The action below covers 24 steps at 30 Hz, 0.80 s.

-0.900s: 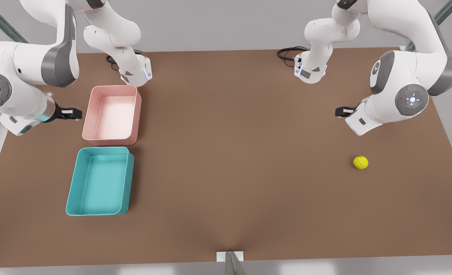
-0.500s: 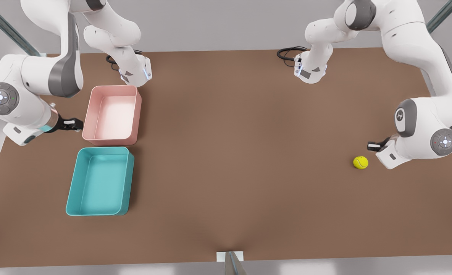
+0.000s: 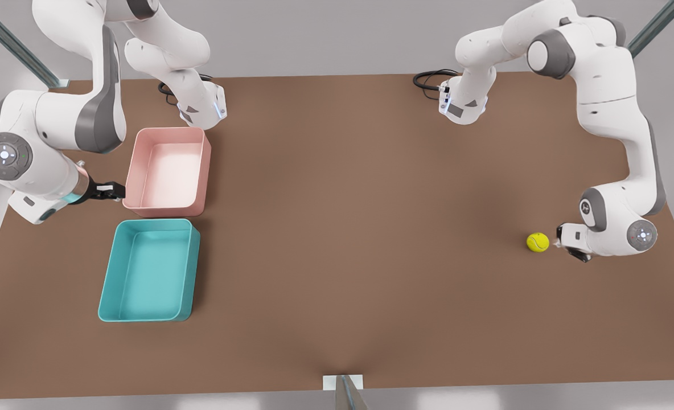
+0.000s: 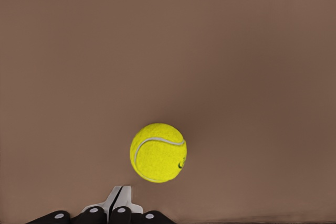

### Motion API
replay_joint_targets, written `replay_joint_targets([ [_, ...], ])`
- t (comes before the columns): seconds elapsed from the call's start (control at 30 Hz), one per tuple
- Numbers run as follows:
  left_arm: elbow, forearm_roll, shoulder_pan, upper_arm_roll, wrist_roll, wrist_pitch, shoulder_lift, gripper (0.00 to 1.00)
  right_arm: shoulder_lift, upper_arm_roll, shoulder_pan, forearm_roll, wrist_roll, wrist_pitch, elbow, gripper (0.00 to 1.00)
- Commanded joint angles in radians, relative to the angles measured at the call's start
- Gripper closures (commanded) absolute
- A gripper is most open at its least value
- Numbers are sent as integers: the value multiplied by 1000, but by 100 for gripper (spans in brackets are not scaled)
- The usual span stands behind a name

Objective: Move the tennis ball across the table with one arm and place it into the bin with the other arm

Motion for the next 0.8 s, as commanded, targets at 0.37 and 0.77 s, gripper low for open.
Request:
replay_joint_targets([
  [0.37,-146,6,18,54,915,237,23,79,15,-8,0,-2,-15,14,10,0],
  [0.77,-164,-20,3,56,791,268,32,79,21,-21,0,9,-18,14,8,0],
])
